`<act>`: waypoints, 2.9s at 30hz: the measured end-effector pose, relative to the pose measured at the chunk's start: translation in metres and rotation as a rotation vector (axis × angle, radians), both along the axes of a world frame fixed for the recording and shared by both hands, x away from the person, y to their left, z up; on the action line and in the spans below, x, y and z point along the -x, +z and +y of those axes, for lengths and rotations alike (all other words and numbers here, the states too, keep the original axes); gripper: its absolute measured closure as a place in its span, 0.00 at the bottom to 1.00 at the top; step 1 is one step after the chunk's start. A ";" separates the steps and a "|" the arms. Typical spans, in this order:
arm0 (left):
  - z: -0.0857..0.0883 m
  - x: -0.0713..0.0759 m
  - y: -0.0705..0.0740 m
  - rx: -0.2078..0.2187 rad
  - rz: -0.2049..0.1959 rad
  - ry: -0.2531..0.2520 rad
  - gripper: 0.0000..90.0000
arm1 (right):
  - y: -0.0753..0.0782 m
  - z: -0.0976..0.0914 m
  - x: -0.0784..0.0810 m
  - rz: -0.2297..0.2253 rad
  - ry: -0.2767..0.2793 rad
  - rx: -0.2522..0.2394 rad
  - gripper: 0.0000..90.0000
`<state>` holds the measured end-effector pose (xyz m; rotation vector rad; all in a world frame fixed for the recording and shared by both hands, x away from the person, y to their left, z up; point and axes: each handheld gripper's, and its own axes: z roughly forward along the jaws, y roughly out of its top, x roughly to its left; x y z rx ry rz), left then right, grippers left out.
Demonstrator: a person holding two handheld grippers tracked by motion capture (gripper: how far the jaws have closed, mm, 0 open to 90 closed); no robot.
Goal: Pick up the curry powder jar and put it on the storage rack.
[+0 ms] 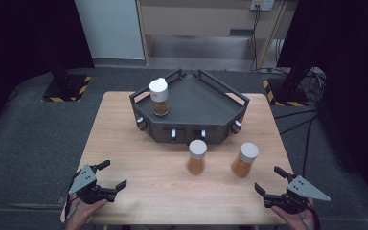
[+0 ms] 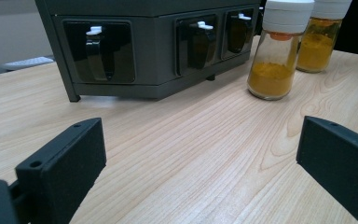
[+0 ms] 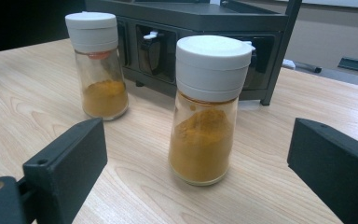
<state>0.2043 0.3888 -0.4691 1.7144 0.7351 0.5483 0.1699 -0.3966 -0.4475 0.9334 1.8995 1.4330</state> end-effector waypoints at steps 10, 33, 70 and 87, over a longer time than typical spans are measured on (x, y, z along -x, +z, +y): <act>-0.001 -0.001 0.001 -0.005 0.006 -0.015 0.00 | 0.003 0.004 0.001 0.000 -0.010 0.012 0.03; -0.003 -0.005 0.002 -0.020 0.021 -0.036 0.00 | 0.032 0.010 -0.007 -0.018 0.045 0.050 0.04; -0.003 -0.006 0.002 -0.021 0.028 -0.047 0.00 | 0.068 0.053 -0.057 -0.051 0.201 0.073 0.05; -0.004 -0.007 0.002 -0.026 0.030 -0.051 0.00 | 0.072 0.077 -0.083 -0.047 0.255 0.081 0.05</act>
